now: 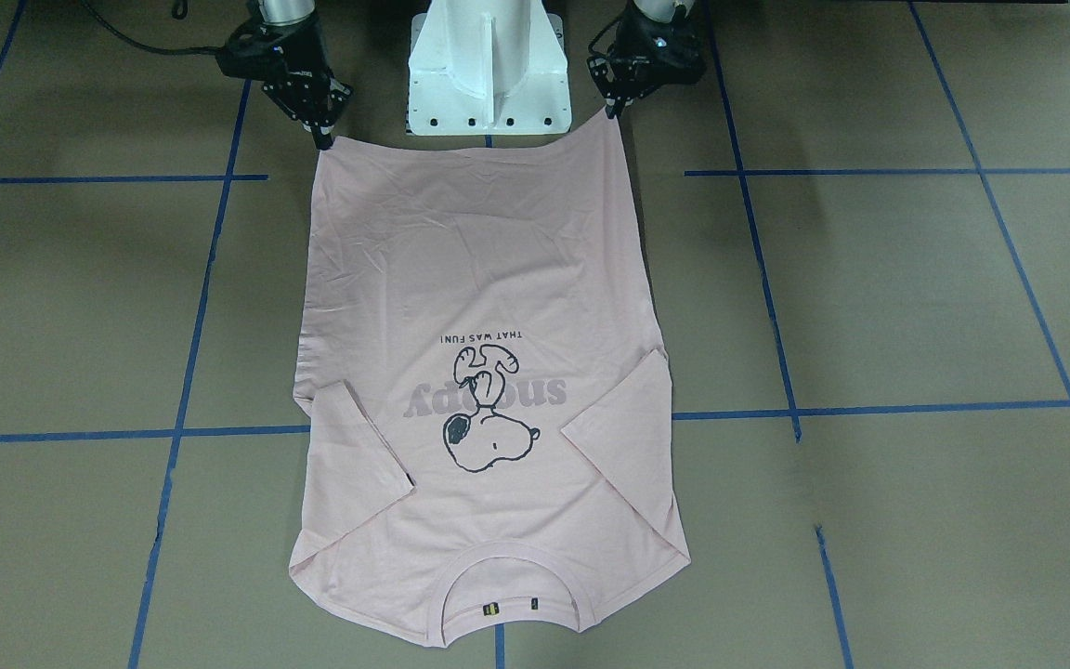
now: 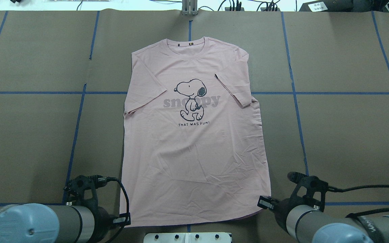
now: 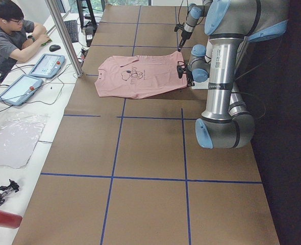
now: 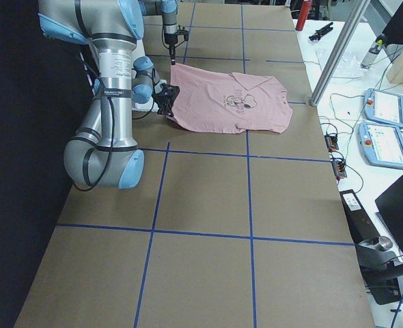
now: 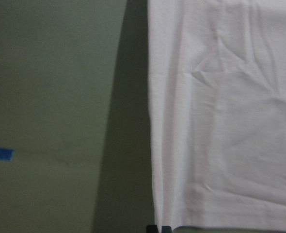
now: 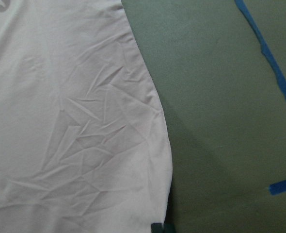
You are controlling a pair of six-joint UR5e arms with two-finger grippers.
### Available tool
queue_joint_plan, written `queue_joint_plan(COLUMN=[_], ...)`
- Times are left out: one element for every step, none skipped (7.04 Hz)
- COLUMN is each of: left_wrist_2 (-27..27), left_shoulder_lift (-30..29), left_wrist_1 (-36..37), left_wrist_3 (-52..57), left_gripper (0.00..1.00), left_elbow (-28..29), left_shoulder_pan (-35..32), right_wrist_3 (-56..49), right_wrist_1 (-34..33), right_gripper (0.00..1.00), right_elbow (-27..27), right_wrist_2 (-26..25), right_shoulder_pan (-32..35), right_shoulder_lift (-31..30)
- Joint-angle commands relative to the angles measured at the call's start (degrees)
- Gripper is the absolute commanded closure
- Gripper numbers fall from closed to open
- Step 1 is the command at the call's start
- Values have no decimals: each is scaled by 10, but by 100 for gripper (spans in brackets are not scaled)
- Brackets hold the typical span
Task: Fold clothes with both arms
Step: 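Lift the hem with both grippers and fold it toward the collar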
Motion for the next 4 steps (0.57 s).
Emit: queue_joint_plan(left_wrist_2=[-61,-95,-96,-94], left_shoulder_lift=[-120,-166,-168,-169], left_wrist_1=[241,280,280,279], left_wrist_3=[19,23,65,120], left_gripper=[100,100,100,100], left_elbow=[-148,-151,-143,-112], left_shoulder_pan=[-43,-84,-89,-116], right_wrist_3=[-30,-45,-67,-106], right_wrist_1=[-129,-212,-288,-339], right_gripper=[100,100,100,100], right_elbow=[137,169,166,155], right_wrist_2=[67,100,110,113], right_shoulder_pan=[33,55,74,91], right_shoulder_lift=[14,72,143,208])
